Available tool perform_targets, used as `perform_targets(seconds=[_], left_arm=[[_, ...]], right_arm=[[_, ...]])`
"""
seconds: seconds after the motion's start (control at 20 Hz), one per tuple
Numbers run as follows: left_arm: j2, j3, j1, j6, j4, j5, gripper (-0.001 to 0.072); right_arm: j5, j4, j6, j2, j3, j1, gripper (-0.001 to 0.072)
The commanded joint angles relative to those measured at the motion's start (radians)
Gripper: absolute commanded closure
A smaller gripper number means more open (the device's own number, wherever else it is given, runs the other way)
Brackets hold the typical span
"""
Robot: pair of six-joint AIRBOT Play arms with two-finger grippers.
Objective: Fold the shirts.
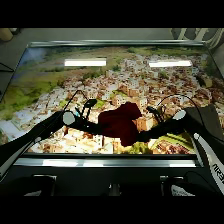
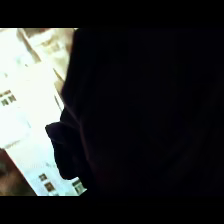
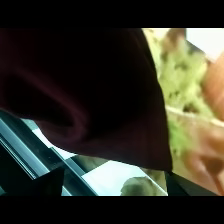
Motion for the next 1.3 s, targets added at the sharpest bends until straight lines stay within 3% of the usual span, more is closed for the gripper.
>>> perform_targets(seconds=[0.0,0.05,0.1,0.15,0.2,0.35,0.5,0.7,0.85,1.1,1.25], left_arm=[[0.02,0.0,0.003,0.01,-0.006,0.008,0.0683],[0.031,0.0,0.003,0.01,-0.006,0.008,0.0683],[0.039,0.0,0.003,0.01,-0.006,0.008,0.0683],[0.049,0.0,0.003,0.01,-0.006,0.008,0.0683],[0.059,0.002,0.003,0.01,-0.006,0.006,0.0683],[0.101,0.052,0.004,0.011,0.005,0.0,0.0683],[0.193,0.201,0.004,0.01,0.148,-0.037,0.0684],[0.355,0.559,0.007,-0.009,0.341,-0.097,0.0684],[0.452,0.802,0.007,-0.014,0.436,-0.097,0.0684],[0.517,0.867,0.007,-0.073,0.44,-0.167,0.0683],[0.5,0.866,0.007,-0.073,0.469,-0.245,0.0684]], right_arm=[[-0.086,-0.004,0.03,-0.045,-0.001,0.085,0.0044],[-0.113,0.0,0.047,-0.049,-0.001,0.101,0.009],[-0.138,0.009,0.057,-0.049,0.0,0.113,0.0207],[-0.148,0.036,0.057,-0.049,0.0,0.113,0.0476],[-0.146,0.059,0.057,-0.048,0.006,0.109,0.069],[-0.074,0.042,0.0,0.014,0.088,0.11,0.0697],[-0.013,-0.135,0.014,0.19,0.266,0.11,0.0697],[-0.026,-0.415,0.089,0.478,0.625,0.11,0.0698],[-0.054,-0.603,0.229,0.647,0.848,0.11,0.0698],[0.002,-0.636,0.27,0.758,0.907,0.11,0.0698],[0.188,-0.644,0.271,0.723,0.907,0.11,0.0697]])
